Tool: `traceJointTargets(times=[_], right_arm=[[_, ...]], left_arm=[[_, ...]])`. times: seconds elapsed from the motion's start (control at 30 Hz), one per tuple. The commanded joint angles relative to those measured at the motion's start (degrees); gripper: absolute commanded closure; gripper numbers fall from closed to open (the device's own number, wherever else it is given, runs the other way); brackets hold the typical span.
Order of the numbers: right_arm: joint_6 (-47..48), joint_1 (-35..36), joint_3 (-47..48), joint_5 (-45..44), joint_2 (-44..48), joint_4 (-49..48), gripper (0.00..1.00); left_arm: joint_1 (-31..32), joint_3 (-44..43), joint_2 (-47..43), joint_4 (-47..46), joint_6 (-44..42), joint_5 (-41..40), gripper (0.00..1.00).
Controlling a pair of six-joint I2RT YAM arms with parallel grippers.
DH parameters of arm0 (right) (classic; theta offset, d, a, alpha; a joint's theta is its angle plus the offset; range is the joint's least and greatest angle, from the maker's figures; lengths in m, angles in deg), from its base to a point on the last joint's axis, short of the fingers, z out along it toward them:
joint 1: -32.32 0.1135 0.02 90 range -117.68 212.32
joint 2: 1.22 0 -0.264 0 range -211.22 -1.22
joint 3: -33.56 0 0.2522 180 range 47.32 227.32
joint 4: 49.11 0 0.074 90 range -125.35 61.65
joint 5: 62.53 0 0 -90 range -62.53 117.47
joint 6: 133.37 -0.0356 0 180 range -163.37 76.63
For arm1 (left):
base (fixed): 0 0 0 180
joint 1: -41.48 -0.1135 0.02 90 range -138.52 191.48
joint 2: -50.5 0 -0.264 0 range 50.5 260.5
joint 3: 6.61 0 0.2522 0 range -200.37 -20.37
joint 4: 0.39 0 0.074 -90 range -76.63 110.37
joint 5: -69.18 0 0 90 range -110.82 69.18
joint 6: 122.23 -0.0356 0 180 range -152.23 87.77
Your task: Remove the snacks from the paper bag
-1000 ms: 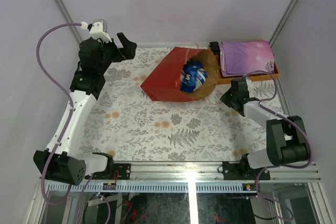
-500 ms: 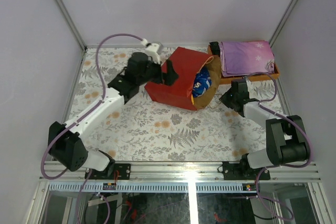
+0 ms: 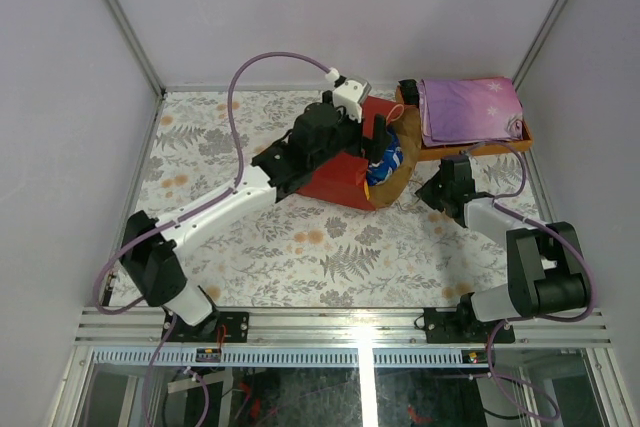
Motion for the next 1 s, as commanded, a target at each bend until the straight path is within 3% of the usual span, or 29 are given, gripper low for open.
traceJointTargets(times=[0.0,0.1,0.17,0.2,0.23,0.27,0.3,0.5,0.73,0.97], right_arm=[[0.7,-0.3,0.1,1.1,2.1,-2.2,1.0],[0.8,-0.2,-0.2,1.2,2.4,-2.3,1.0],[0.8,-0.2,-0.4,1.1,2.5,-2.4,1.0],[0.8,-0.2,-0.5,1.2,2.4,-2.5,1.0],[0.6,-0.2,-0.5,1.2,2.2,-2.6,1.0],[0.4,-0.2,-0.4,1.4,1.9,-2.7,1.0],[0.1,-0.2,-0.4,1.7,1.4,-3.1,1.0],[-2.8,1.8,0.9,3.4,-4.7,-7.2,1.0],[-2.2,8.9,10.4,2.3,-14.9,-6.6,1.0],[0.8,14.2,21.7,5.4,-25.6,-4.3,1.0]], left_arm=[[0.5,-4.7,4.4,-6.4,-2.3,-5.9,0.05],[0.7,-7.9,7.8,-6.5,-2.6,-3.5,0.16],[0.8,-9.8,9.7,-6.4,-2.9,-1.3,0.32],[0.9,-10.9,10.6,-6.2,-3.1,-0.6,0.46],[0.9,-11.9,11.5,-5.7,-3.1,-0.8,0.78],[1.0,-12.7,12.3,-5.2,-3.0,-1.7,0.96],[0.9,-13.3,12.8,-4.9,-3.0,-2.6,1.0],[1.1,-10.7,11.3,-6.1,-5.9,-11.1,1.0],[0.6,-6.1,7.8,-5.6,-12.0,-24.6,1.0],[-4.6,2.7,0.5,-5.0,-9.6,-26.8,1.0]])
